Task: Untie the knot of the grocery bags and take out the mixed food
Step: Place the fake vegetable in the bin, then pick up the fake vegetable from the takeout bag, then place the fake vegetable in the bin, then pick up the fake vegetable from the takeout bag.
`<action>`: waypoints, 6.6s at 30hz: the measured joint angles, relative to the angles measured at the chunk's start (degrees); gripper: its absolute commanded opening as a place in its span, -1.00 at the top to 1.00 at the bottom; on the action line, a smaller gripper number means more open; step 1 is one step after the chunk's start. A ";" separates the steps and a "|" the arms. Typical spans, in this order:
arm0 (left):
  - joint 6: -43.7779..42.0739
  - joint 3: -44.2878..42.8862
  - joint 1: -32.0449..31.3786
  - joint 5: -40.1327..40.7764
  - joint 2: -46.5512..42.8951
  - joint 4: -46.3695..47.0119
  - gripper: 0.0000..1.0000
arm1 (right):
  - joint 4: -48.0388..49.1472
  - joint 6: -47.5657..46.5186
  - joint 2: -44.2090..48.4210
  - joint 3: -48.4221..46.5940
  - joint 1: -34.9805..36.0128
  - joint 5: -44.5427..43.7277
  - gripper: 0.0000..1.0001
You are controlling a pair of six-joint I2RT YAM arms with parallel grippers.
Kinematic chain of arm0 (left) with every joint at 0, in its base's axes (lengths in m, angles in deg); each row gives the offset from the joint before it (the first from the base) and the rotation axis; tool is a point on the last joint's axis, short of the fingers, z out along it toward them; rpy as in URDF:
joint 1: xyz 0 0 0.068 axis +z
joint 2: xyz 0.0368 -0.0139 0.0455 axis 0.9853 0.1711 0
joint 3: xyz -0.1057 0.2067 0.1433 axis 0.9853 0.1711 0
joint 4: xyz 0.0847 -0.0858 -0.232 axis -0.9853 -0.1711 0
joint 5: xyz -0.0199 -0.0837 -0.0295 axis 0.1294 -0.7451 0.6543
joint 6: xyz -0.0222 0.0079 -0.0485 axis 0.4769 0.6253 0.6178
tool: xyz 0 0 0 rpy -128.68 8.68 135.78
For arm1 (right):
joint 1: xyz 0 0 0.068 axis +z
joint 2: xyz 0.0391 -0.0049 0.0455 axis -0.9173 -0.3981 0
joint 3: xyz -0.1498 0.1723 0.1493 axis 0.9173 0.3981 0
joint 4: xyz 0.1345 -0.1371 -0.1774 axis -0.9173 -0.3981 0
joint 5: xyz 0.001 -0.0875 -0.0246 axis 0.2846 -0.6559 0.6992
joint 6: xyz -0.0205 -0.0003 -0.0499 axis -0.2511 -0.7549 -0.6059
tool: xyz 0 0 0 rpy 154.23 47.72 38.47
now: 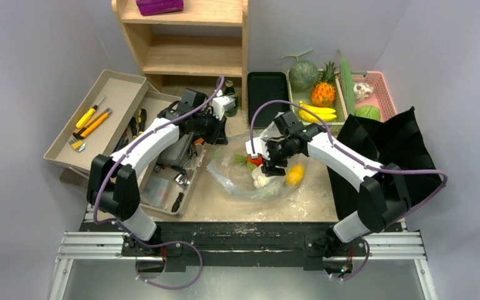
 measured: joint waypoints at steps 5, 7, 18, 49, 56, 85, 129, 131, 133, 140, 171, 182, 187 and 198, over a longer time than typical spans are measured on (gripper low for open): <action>-0.02 0.00 0.15 0.00 -0.61 -0.44 0.92 | -1.99 -1.53 -0.02 0.42 0.00 -2.14 -0.82; -0.02 0.00 0.20 0.02 -0.72 -0.44 0.92 | -4.13 -1.53 -0.39 0.15 0.00 -1.99 -0.82; -0.31 0.00 0.26 0.02 -1.38 -0.70 0.92 | -4.20 3.69 -7.58 -0.90 1.09 -4.44 -0.51; -0.50 0.00 0.28 0.00 -1.40 -2.12 0.94 | 25.40 29.73 16.04 -4.55 1.57 10.27 1.00; -0.39 0.00 0.28 0.02 -1.40 -2.10 0.94 | 44.09 45.92 19.26 -7.45 1.60 5.35 1.00; 0.02 -0.68 0.31 0.31 -1.38 -1.66 0.95 | 16.74 42.14 -32.83 -55.80 -39.71 -57.16 0.46; 1.62 -2.19 0.31 0.26 0.63 -1.95 0.99 | -3.74 16.79 5.01 -26.03 -6.34 16.63 0.17; 1.66 -2.19 0.31 0.22 0.63 -1.95 1.00 | -3.69 13.60 5.60 -17.53 -4.68 13.97 0.17; 1.70 -2.19 0.31 0.20 0.61 -1.95 1.00 | -2.89 11.85 5.68 -8.98 -2.71 9.64 0.17; 2.49 -2.19 0.31 0.22 0.57 -1.95 1.00 | 7.58 11.21 3.72 -0.04 3.98 -5.97 -0.06; 1.79 -2.19 0.28 0.26 -0.55 -3.67 1.00 | 17.81 12.50 -13.84 3.80 3.69 -16.98 0.68; 0.98 -2.19 0.28 0.26 -0.55 -3.85 1.00 | 12.94 18.53 3.98 -2.19 -0.55 -5.40 0.99; 0.96 -2.19 0.28 0.26 -0.55 -3.85 1.00 | 18.21 27.02 10.84 -2.49 -5.22 2.47 1.00; 0.96 -2.19 0.28 0.20 -0.55 -3.85 1.00 | 28.63 54.73 -0.50 -29.59 -16.00 -7.06 1.00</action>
